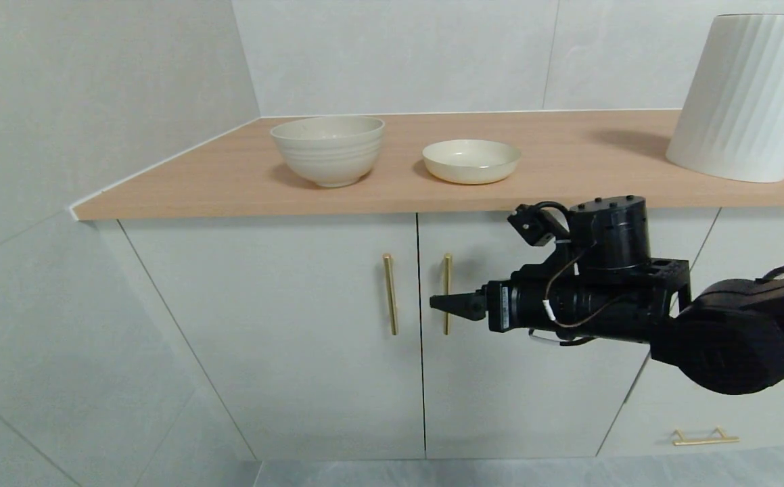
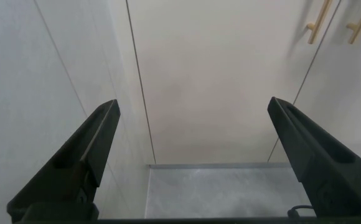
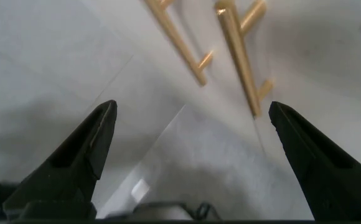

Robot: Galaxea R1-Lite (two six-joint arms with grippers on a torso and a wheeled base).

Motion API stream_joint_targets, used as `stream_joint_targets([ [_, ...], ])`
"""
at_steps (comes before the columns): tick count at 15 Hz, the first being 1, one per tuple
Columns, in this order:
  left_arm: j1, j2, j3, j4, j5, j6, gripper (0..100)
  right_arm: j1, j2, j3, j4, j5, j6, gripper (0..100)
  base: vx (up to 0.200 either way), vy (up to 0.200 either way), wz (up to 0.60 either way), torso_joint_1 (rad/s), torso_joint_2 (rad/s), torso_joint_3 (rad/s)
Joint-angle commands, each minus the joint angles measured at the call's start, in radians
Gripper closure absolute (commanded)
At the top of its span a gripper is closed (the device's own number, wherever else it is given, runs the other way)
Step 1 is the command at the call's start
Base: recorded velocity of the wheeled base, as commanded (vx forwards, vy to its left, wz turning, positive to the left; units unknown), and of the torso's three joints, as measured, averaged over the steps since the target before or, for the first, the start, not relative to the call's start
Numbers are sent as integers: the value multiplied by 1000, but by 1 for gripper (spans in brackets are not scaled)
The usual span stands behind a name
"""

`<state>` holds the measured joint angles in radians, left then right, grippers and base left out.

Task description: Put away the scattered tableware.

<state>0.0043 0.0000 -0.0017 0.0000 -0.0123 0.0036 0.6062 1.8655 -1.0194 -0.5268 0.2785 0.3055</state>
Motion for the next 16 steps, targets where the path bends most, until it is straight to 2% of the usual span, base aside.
stream_joint_targets([
  [1,0,0,0,0,0,-1,0,7,75,2,-38,-13,4,0,0,0,0,0,0,0],
  [6,0,0,0,0,0,-1,0,7,96,-4,-136,-70,43,0,0,0,0,0,0,0],
  [10,0,0,0,0,0,1,0,41,176,-15,-288,-124,69,0,0,0,0,0,0,0],
  [16,0,0,0,0,0,-1,0,46,219,-50,-321,-130,139,0,0,0,0,0,0,0],
])
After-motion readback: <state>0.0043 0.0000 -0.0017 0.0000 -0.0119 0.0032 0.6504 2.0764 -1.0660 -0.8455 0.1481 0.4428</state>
